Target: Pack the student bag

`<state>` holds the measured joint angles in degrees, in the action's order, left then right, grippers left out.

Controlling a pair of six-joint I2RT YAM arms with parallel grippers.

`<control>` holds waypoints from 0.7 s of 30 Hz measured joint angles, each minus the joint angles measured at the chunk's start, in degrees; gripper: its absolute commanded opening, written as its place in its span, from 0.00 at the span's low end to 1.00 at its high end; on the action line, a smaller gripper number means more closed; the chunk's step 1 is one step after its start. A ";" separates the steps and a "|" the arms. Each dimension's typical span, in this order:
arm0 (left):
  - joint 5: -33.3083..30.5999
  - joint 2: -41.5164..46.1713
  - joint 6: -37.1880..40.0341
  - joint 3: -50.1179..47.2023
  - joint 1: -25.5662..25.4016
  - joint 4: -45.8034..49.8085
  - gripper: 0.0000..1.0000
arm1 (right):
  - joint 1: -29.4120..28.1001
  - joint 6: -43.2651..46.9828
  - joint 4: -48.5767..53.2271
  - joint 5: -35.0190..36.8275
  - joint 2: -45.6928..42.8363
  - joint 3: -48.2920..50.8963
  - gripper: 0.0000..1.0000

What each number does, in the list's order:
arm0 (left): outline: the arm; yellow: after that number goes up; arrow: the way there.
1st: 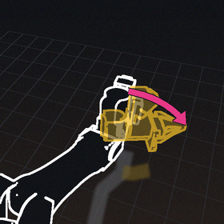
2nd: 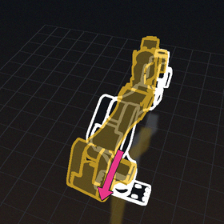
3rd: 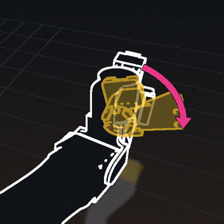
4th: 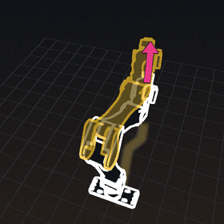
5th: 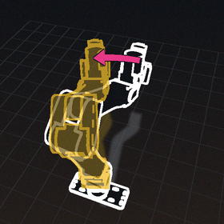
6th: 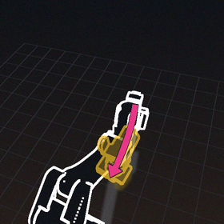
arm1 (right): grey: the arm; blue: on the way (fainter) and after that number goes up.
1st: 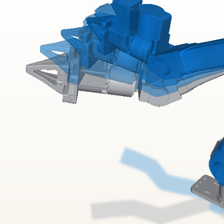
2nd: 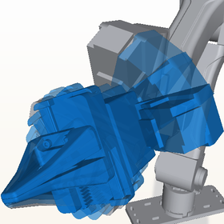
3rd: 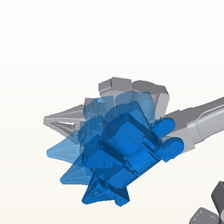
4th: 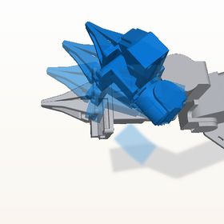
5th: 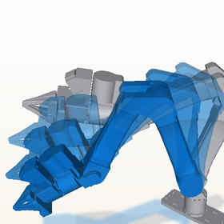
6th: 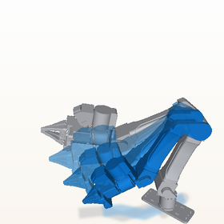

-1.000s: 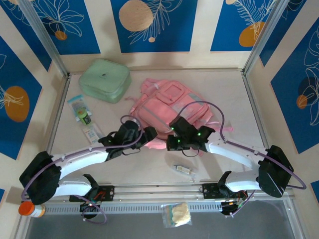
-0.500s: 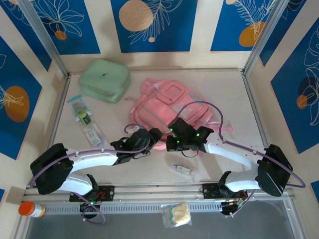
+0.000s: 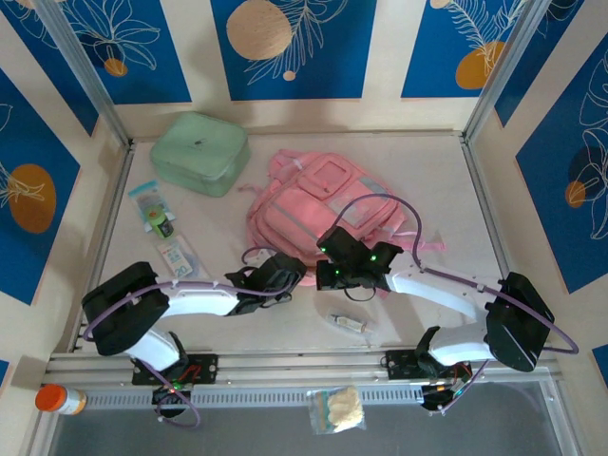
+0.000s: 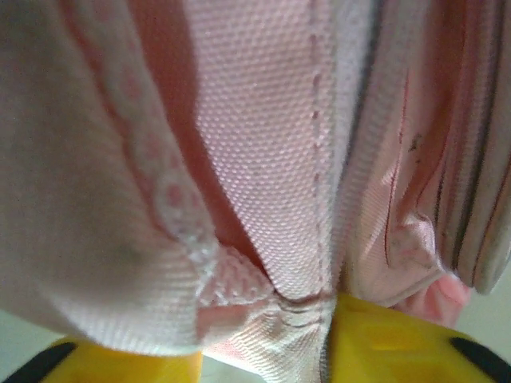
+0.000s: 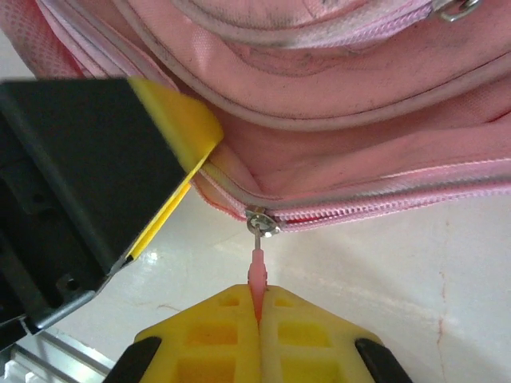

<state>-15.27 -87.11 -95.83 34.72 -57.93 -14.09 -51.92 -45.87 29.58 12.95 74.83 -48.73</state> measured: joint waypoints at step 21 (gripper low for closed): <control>-1.92 11.93 6.64 -3.67 2.80 8.63 0.00 | -1.97 -1.36 4.92 6.34 -1.44 0.13 0.00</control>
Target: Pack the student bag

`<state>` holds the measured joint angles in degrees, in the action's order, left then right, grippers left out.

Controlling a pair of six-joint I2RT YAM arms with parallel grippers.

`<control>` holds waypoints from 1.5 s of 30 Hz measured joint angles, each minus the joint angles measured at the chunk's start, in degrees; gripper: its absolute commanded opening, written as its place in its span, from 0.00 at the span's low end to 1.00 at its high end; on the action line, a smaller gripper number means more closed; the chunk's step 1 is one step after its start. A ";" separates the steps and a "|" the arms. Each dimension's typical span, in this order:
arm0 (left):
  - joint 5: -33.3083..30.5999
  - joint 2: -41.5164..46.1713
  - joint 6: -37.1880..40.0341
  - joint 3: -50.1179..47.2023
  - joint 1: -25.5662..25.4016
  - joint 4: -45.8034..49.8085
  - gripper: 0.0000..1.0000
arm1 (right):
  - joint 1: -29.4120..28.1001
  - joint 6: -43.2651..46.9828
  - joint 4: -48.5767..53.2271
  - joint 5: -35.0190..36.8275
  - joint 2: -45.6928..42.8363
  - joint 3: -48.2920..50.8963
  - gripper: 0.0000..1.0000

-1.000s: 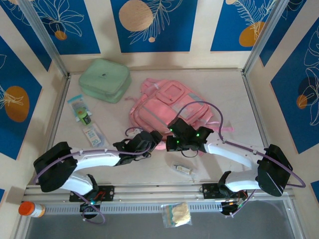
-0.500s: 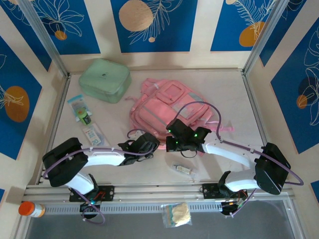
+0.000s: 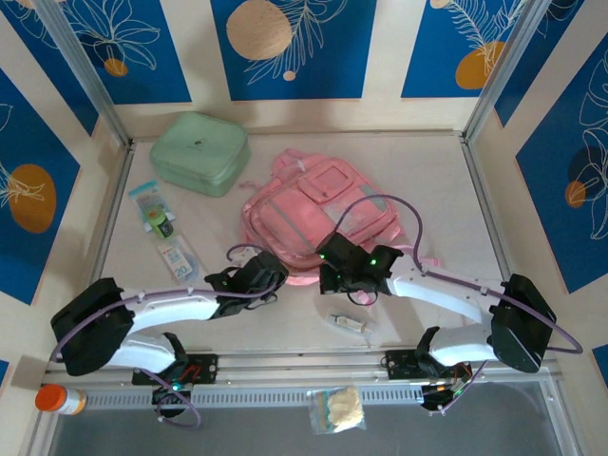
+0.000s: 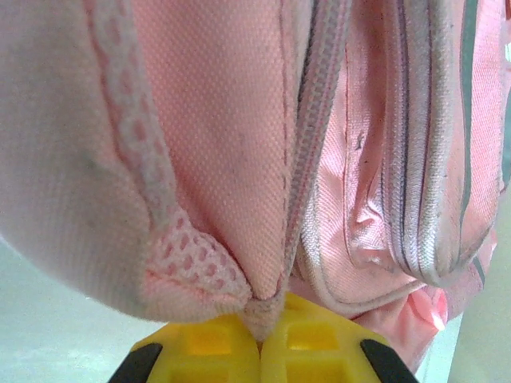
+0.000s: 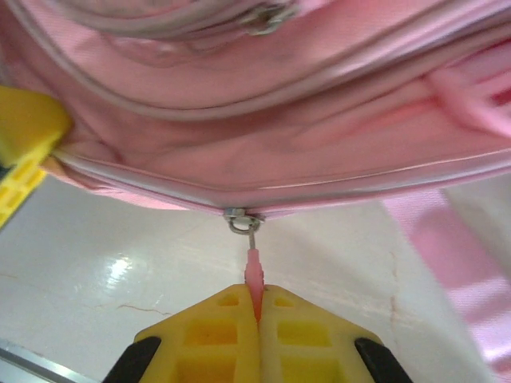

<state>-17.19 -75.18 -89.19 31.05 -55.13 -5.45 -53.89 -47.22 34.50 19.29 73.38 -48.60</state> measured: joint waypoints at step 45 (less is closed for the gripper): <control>5.35 -0.35 26.93 13.51 1.05 10.43 0.46 | 28.13 -0.52 2.97 -17.53 -6.43 2.45 0.56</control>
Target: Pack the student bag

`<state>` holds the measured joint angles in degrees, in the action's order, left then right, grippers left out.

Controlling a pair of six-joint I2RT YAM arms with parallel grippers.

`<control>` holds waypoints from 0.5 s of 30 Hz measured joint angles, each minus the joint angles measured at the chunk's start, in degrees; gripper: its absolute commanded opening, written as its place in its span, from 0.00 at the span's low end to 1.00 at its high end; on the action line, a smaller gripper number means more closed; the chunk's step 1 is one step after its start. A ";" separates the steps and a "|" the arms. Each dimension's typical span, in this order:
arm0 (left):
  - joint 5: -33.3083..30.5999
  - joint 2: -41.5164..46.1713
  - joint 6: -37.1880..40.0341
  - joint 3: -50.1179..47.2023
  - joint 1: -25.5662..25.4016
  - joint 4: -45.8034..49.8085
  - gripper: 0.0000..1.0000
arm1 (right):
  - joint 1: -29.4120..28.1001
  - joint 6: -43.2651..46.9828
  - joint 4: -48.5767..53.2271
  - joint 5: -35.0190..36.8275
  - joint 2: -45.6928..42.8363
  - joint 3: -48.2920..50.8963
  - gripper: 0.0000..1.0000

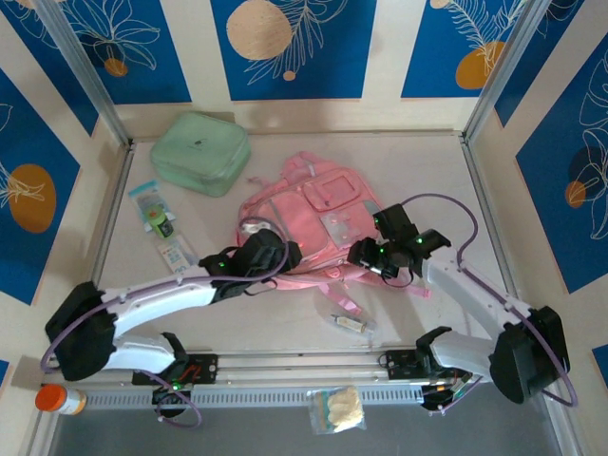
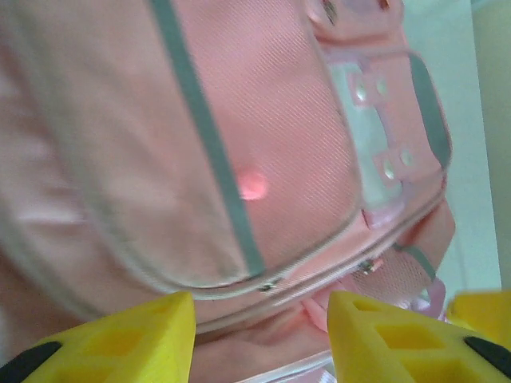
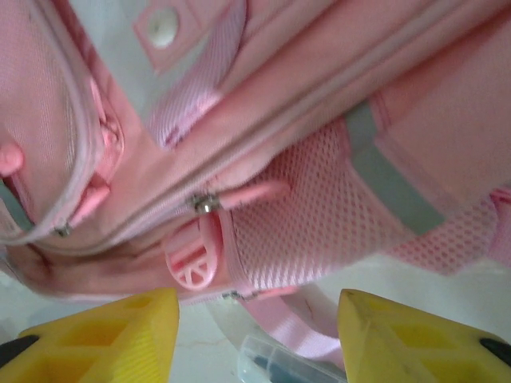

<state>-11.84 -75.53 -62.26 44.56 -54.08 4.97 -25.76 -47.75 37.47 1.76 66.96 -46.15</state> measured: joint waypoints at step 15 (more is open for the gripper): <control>3.32 -7.30 4.35 2.71 -3.63 -1.51 0.38 | 6.19 -6.80 -9.94 -4.81 13.03 -3.39 0.46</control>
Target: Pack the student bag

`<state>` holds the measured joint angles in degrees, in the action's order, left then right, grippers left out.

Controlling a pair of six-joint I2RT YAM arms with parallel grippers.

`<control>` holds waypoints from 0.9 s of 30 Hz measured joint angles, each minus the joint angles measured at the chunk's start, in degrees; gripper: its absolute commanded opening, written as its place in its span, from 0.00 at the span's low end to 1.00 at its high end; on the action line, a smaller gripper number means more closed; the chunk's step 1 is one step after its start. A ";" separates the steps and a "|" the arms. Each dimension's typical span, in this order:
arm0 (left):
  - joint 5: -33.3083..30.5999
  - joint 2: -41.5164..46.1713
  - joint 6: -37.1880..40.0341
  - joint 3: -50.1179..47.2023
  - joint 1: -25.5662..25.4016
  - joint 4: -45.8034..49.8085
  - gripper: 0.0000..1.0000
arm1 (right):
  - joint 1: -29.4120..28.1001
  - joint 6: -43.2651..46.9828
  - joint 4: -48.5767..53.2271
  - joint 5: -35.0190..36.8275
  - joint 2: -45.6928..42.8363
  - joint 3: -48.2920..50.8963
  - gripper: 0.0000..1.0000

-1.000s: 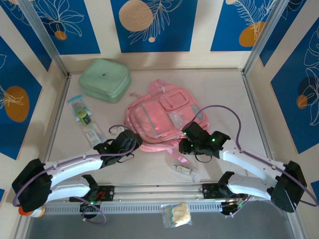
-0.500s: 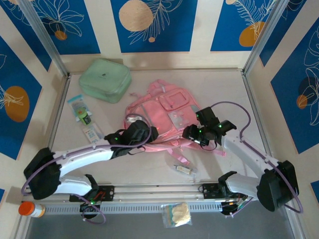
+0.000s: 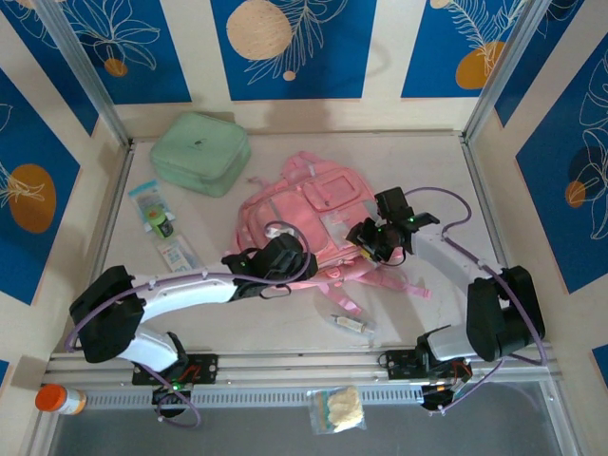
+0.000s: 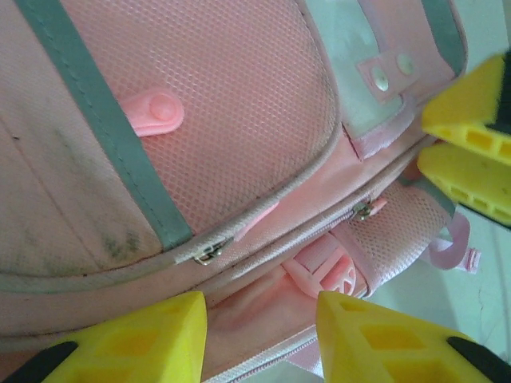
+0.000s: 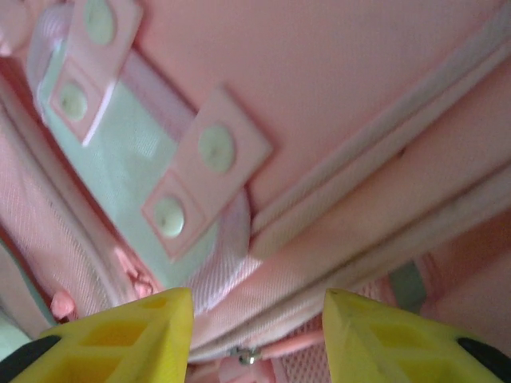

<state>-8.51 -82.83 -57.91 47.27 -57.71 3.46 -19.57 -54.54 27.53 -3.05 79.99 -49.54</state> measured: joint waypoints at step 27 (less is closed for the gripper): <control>-0.31 0.37 1.42 -3.87 -1.99 3.63 0.31 | -2.45 -2.89 -1.01 1.73 3.72 0.39 0.69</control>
<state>-8.82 -82.46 -56.49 43.40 -59.70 7.09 -22.02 -57.43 26.52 -1.32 83.70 -49.15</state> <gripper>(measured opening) 0.319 0.724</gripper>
